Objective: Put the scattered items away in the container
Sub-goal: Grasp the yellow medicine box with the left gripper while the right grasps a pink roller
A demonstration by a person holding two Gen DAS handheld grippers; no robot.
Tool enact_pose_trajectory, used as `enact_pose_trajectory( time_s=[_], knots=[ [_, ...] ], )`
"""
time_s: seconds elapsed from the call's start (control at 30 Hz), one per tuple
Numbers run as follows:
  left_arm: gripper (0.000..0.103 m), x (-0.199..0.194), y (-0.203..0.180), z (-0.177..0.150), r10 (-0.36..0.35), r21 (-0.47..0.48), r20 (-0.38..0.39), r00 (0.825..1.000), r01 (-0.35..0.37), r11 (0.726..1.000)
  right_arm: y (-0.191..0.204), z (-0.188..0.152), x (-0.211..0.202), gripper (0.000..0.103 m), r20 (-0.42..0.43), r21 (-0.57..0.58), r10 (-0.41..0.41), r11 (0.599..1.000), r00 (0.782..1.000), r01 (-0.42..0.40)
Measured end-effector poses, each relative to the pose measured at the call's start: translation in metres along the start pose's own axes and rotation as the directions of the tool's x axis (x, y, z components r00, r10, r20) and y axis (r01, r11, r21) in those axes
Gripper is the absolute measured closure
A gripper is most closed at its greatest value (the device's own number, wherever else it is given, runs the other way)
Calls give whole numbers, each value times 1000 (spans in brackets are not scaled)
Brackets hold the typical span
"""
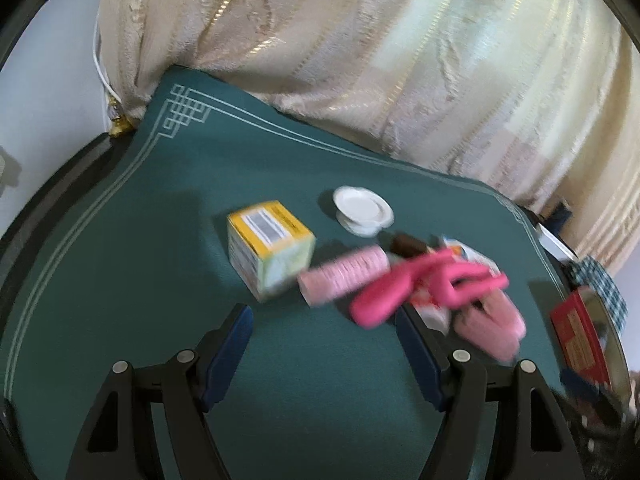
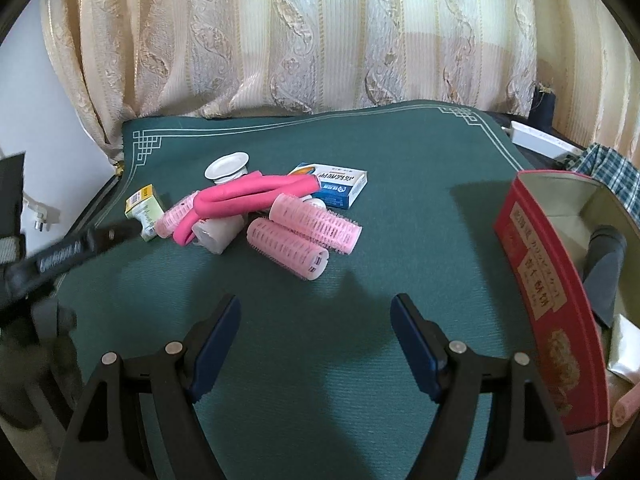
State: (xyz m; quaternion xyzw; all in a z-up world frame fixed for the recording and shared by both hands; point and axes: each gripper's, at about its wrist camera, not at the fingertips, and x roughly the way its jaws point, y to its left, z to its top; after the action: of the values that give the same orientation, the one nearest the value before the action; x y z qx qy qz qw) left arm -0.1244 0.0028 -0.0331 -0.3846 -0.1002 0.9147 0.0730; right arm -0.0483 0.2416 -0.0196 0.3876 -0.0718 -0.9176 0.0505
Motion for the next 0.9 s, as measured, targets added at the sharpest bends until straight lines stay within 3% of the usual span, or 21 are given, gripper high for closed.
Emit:
enact_pose_trajectory(
  time_s=[0.3,0.5,0.53,0.63,0.9],
  knots=[
    [28,42,15,35,114,-63,-16,993,-114,991,-8,-2,9,23,-12,20,23,1000,1000,-22],
    [28,71,15,40,173,-68,-42,984,-176,982,-10,-3,16,23,-28,20,34,999,999,-34],
    [28,75,16,40,173,-70,-46,984,-176,982,-10,-2,17,23,-30,22,33,999,999,-32],
    [42,84,25,36,141,-75,-59,988,-145,987,-12,-1,17,23,-32,29,27,999,999,-26],
    [45,61,26,33,84,-78,-10,996,-85,993,-14,9,22,23,-66,65,46,997,997,-42]
  ],
)
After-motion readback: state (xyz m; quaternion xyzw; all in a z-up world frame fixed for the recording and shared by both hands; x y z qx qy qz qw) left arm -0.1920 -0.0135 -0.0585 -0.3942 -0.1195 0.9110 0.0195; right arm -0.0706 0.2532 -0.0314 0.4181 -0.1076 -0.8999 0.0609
